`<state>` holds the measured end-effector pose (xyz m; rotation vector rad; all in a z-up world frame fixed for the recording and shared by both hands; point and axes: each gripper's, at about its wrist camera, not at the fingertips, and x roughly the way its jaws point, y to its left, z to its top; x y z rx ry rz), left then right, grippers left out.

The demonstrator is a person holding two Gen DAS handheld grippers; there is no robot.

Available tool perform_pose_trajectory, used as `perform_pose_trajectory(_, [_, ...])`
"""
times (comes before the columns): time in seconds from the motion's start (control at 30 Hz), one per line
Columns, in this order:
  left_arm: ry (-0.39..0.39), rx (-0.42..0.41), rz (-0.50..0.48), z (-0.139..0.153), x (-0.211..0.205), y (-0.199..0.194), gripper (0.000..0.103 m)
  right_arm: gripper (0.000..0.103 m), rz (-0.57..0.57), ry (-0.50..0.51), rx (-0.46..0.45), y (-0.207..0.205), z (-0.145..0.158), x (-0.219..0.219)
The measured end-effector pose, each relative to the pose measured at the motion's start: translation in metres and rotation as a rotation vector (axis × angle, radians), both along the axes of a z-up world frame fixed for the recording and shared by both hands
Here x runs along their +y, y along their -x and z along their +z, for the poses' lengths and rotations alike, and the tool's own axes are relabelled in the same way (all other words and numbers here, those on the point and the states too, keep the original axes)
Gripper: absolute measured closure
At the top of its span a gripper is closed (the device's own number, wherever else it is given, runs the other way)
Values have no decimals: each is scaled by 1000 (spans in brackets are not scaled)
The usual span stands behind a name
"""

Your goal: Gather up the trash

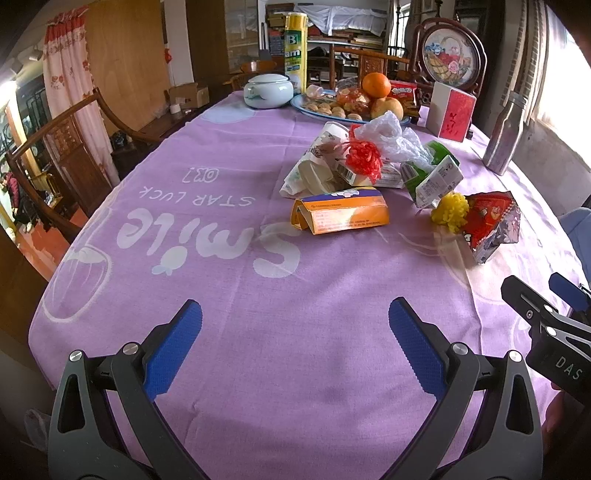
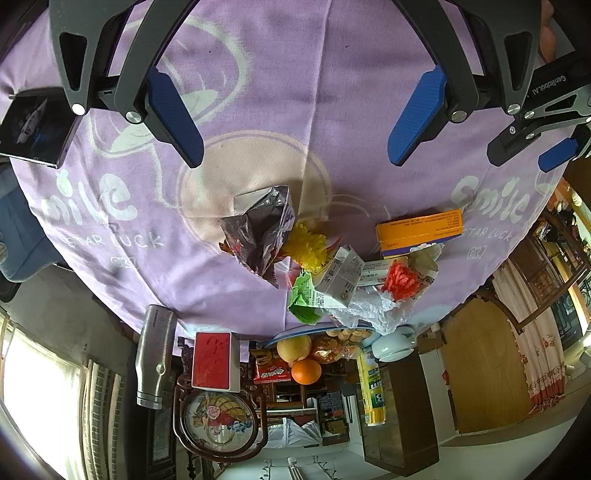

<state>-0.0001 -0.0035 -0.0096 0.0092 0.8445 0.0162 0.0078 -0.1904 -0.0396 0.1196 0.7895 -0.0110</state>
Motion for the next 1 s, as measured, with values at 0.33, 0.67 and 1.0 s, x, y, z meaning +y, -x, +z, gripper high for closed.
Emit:
perform_pose_trajectory(0.33, [2, 6, 0, -1, 0, 1, 6, 5, 1, 0, 3, 0, -1, 0])
perform_pose_trajectory(0.67, [1, 8, -1, -2, 1, 1, 6, 5, 2, 0, 4, -1, -2, 0])
perform_pose_trajectory(1.0, [-1, 11, -1, -2, 1, 0, 6, 5, 1, 1, 7, -1, -4, 0])
